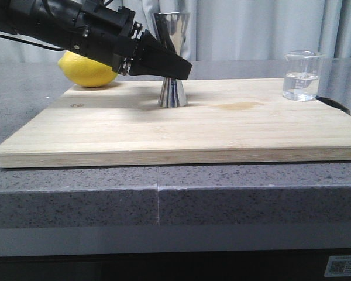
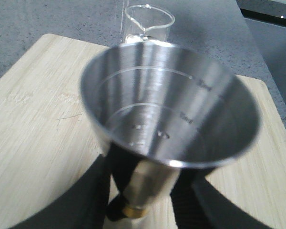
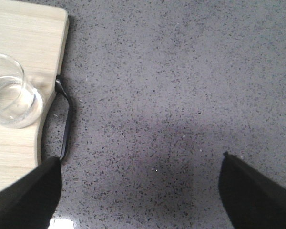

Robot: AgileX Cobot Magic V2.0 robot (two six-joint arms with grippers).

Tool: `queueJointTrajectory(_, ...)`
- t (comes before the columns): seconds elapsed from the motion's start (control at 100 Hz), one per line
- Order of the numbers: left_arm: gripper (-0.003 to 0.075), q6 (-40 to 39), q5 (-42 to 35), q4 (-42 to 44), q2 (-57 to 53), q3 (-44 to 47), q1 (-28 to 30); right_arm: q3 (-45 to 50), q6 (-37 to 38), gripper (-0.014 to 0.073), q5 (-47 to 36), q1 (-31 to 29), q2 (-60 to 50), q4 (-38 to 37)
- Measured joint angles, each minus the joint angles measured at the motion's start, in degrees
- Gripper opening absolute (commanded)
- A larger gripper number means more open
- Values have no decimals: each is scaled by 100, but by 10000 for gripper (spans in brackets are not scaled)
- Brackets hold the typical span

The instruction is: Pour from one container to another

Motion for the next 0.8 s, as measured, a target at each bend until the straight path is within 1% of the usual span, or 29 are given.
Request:
queueJointTrajectory(0.14, 218, -13, 0, 0, 0, 0, 0, 0, 0, 605, 0, 0, 0, 0)
queueJointTrajectory(0.47, 94, -13, 136, 10, 0, -10, -93, 0, 0, 605, 0, 0, 0, 0)
queueJointTrajectory(0.61, 73, -17, 231, 47, 0, -22, -93, 0, 0, 605, -93, 0, 0, 0)
queueJointTrajectory(0.8, 71, -94, 293, 85, 0, -156, -93, 0, 0, 605, -295, -33, 0, 0)
